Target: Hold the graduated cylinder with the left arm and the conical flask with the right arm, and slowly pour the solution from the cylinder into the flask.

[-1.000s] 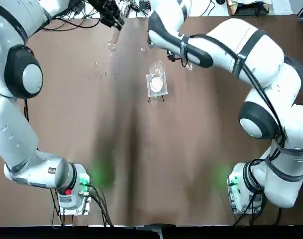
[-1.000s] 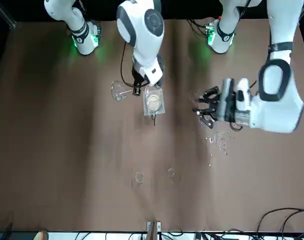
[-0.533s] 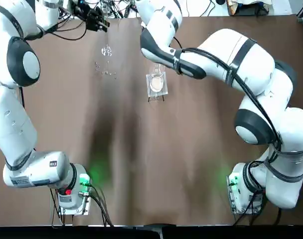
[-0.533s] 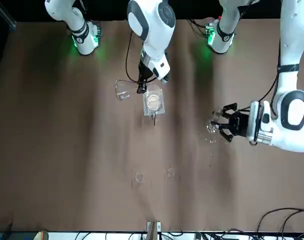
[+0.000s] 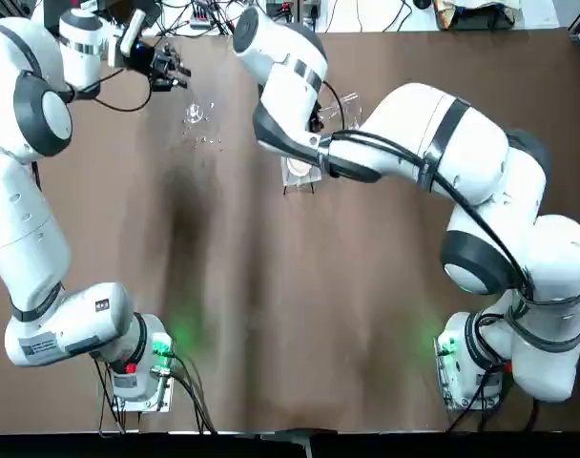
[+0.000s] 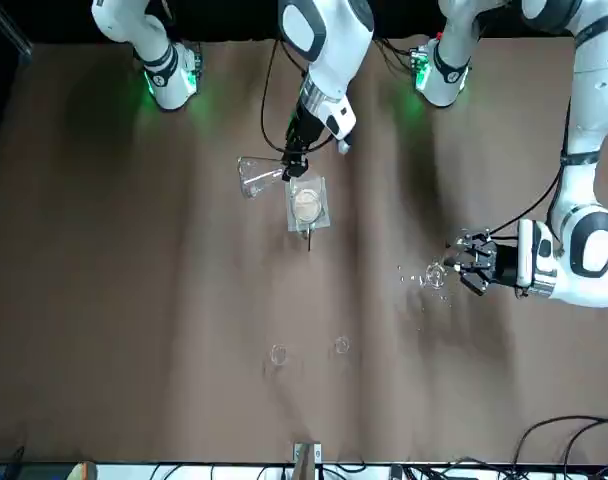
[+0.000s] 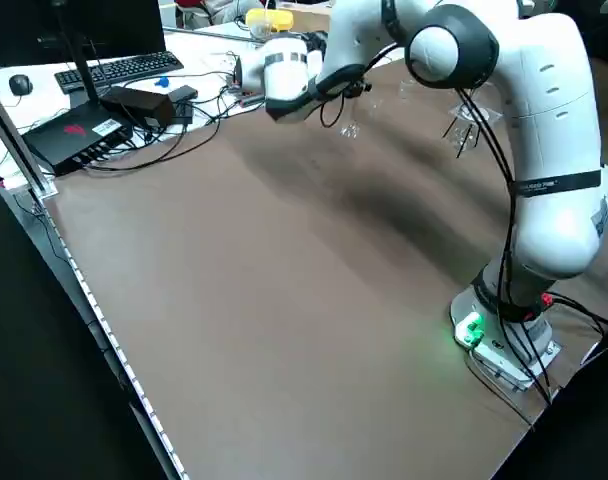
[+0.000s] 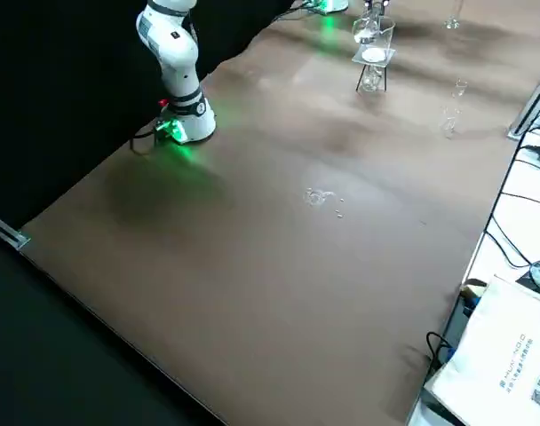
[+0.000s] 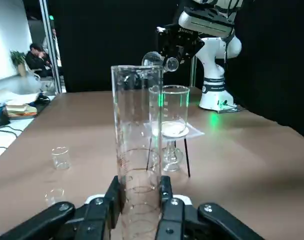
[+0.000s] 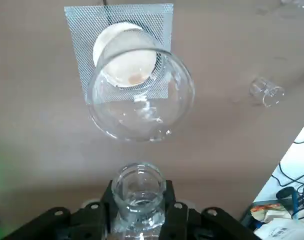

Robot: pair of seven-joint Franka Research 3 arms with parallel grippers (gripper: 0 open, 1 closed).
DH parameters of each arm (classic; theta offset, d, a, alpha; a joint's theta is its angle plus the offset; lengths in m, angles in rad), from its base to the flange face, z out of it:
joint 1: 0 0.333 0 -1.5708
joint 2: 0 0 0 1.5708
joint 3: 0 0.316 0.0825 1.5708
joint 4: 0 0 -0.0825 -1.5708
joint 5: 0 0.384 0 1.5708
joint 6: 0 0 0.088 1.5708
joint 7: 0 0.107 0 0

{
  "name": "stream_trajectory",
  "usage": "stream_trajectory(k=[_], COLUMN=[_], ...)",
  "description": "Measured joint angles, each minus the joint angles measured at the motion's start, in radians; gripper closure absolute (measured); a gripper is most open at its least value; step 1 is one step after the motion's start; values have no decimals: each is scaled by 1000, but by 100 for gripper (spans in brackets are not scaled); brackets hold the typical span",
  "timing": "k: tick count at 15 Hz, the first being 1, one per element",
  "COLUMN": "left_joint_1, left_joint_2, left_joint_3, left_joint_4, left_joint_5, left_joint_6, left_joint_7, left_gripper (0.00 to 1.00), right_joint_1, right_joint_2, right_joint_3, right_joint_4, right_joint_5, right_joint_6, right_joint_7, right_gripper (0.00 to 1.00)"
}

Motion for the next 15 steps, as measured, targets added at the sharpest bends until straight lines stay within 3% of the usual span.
stream_trajectory(k=[7, 15], left_joint_1=[65, 90], left_joint_2=[99, 114], left_joint_3=[1, 27], left_joint_4=[-17, -17], left_joint_5=[0, 13], left_joint_6=[-2, -2], left_joint_7=[158, 203], left_gripper=[66, 66], right_joint_1=[20, 55], right_joint_2=[31, 69], right_joint_3=[0, 0], right_joint_4=[4, 4], right_joint_5=[-64, -149], right_joint_6=[0, -3], right_joint_7=[1, 2], right_gripper=[61, 61])
